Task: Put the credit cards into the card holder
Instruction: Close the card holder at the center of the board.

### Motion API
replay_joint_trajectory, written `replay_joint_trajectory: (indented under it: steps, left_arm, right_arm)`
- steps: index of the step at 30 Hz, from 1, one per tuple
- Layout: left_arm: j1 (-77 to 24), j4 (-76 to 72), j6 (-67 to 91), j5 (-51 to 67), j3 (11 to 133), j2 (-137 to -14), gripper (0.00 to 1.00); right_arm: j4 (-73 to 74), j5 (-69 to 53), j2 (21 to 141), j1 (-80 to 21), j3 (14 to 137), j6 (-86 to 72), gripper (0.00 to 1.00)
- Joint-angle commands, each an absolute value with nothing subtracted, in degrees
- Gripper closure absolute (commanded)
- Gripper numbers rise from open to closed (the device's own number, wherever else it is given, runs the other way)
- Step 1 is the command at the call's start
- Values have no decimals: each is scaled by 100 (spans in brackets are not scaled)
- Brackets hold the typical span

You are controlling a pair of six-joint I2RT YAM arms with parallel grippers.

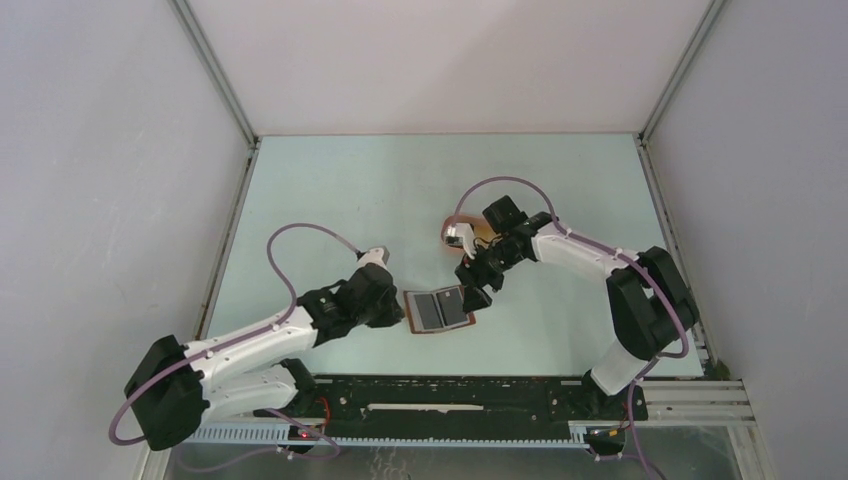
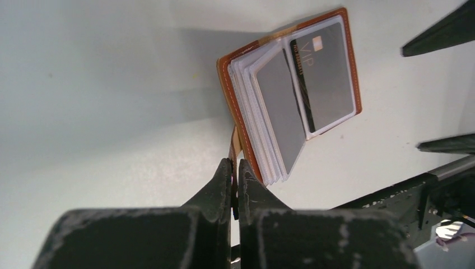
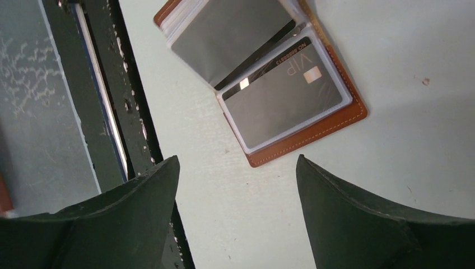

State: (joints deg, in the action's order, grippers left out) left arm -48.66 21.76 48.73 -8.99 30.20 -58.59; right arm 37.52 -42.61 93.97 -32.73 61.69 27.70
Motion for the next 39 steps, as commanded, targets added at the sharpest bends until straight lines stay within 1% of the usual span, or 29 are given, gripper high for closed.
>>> replay_joint_trajectory:
  steps: [1, 2, 6, 7, 10, 14, 17, 24, 31, 39]
  left_arm:
    - [-4837, 1770, 4596, -747, 3547, -6091, 100]
    - [-4841, 1781, 4577, -747, 3599, -6140, 100]
    - [-4836, 1812, 4544, -726, 3691, -6231, 100]
    - [-4839, 1799, 4540, -707, 3696, -6239, 100]
    - [-4837, 1732, 4535, -626, 3730, -6232, 100]
    - [-4837, 1535, 4520, -456, 3806, -6258, 100]
    - [-4841, 1381, 4493, -295, 3955, -6414, 100]
    - [-4837, 1046, 4464, -44, 4295, -6964, 100]
    - [-4836, 648, 4517, 299, 4478, -7534, 100]
    - [-4842, 34, 4683, 894, 4457, -8303, 100]
  right_arm:
    - [3405, -4135, 9693, -3073, 6392, 2070, 19]
    - [3338, -4022, 9780, -3037, 6391, 1918, 22]
    - [3172, -3635, 10143, -2932, 6395, 1423, 43]
    - [3138, -3559, 10216, -2920, 6397, 1306, 46]
    - [3049, -3333, 10400, -2892, 6391, 1053, 47]
    - [3036, -3347, 10512, -2884, 6390, 895, 47]
    - [3032, -3368, 10595, -2879, 6397, 774, 50]
    - [3159, -3940, 10779, -2855, 6447, 634, 57]
    - [3184, -4529, 10835, -2865, 6460, 518, 58]
    - [3230, -4269, 10627, -2751, 6505, 611, 58]
